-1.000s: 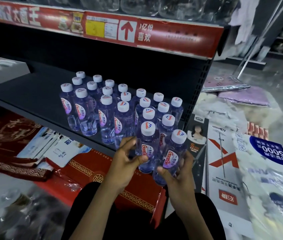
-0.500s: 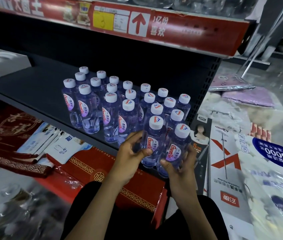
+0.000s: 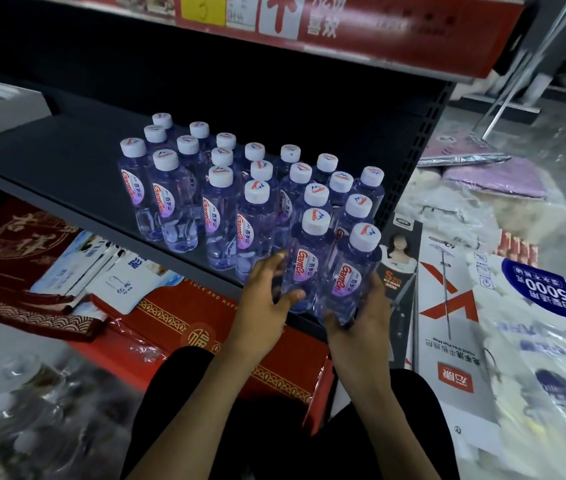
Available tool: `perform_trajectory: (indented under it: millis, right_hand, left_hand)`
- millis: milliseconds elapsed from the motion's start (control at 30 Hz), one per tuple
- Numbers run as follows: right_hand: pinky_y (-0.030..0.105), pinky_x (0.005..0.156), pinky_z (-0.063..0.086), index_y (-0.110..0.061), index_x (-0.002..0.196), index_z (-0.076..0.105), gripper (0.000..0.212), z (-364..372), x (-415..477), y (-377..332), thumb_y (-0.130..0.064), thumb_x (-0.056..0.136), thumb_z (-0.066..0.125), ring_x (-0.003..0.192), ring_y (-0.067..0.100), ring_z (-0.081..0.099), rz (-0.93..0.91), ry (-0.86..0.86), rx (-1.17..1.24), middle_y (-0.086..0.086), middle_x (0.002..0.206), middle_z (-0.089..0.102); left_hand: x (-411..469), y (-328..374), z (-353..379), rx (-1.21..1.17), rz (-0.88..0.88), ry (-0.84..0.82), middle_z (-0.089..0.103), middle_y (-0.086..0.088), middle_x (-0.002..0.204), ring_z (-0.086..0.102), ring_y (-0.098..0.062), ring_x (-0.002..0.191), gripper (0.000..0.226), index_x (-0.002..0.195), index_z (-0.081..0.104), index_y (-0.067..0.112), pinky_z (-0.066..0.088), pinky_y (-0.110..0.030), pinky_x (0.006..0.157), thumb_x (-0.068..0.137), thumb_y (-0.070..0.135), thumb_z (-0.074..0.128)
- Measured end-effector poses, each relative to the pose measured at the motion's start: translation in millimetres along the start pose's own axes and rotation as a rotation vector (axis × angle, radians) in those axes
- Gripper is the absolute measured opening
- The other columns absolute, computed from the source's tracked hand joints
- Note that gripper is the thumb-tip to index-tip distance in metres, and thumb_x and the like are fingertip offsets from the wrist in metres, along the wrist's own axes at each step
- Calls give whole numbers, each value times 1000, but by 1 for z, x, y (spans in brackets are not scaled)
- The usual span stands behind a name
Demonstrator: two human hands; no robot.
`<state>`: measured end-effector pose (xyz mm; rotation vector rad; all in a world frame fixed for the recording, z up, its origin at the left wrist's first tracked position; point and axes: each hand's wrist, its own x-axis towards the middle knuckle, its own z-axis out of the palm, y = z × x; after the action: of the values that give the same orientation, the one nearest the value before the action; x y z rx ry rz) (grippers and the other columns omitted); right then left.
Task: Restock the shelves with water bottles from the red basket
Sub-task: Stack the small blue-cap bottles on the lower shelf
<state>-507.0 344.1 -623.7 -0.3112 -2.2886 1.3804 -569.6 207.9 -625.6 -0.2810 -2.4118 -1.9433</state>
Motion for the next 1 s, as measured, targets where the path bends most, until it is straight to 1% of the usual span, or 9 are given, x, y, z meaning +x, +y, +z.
perform_trajectory:
  millis: [100, 167, 333, 433, 567, 700, 800, 933, 1000]
  right_hand:
    - [35, 99, 48, -37, 147, 24, 84, 2, 1, -1, -10, 85, 73, 129, 15, 45, 17, 7, 14, -6, 141, 44]
    - [36, 97, 49, -38, 146, 26, 80, 3, 3, -3, -15, 86, 73, 125, 14, 47, 23, 28, 14, -5, 139, 45]
    - [-6, 83, 31, -25, 151, 25, 80, 7, 3, -4, -9, 88, 71, 108, -11, 34, 12, 55, -68, 0, 138, 42]
    - [-12, 80, 23, -17, 154, 21, 82, 8, 6, -7, -5, 89, 70, 113, -3, 35, 17, 43, -131, 6, 144, 40]
    - [17, 93, 33, -21, 155, 17, 85, 7, 9, -14, -6, 89, 68, 126, 9, 35, 47, 3, -129, 6, 149, 35]
    - [29, 99, 44, -17, 153, 19, 88, 0, 2, -20, -3, 85, 71, 132, 22, 44, 73, 9, -93, 8, 148, 39]
    - [37, 88, 51, -15, 142, 35, 68, -9, -18, -30, -8, 84, 68, 117, 25, 56, 123, 138, -92, 7, 134, 50]
    - [2, 73, 35, -17, 125, 49, 37, -8, -40, -58, -9, 90, 61, 98, -16, 44, -55, 139, -126, 5, 124, 50]
    - [1, 76, 31, -17, 123, 51, 33, 4, -47, -77, -12, 92, 58, 100, -10, 39, -170, -3, -197, 5, 126, 48]
  left_hand:
    - [0, -3, 4, 66, 9, 50, 52, 10, 134, 51, -3, 121, 64, 143, 41, 28, 46, -17, 96, 88, 12, 71]
    - [-1, -5, 6, 74, 29, 65, 52, 8, 134, 51, -2, 121, 63, 143, 41, 25, 46, -17, 97, 89, 9, 69]
    - [-2, -3, 8, 117, 60, 94, 51, 8, 133, 49, -2, 120, 62, 144, 41, 24, 45, -26, 102, 90, 7, 66]
    - [1, 2, 8, 157, 65, 101, 51, 7, 136, 49, -6, 124, 60, 142, 41, 25, 46, -32, 105, 91, 7, 66]
    - [0, 9, 5, 202, 71, 97, 50, 2, 140, 47, -11, 129, 60, 146, 38, 22, 44, -38, 108, 93, 10, 65]
    - [-9, 15, -2, 354, 90, 63, 48, -3, 145, 46, -19, 133, 60, 148, 34, 18, 42, -39, 109, 95, 24, 63]
    - [-26, 23, -17, 480, 94, 63, 43, -4, 147, 48, -23, 130, 56, 149, 32, 23, 46, -39, 101, 99, 33, 54]
    - [-63, 39, -57, 823, 257, 163, 48, -7, 137, 55, -29, 115, 48, 145, 37, 22, 50, -38, 80, 100, 31, 48]
    - [-85, 45, -85, 1014, 272, 248, 51, -10, 130, 53, -32, 114, 47, 143, 40, 19, 49, -43, 85, 98, 30, 48]
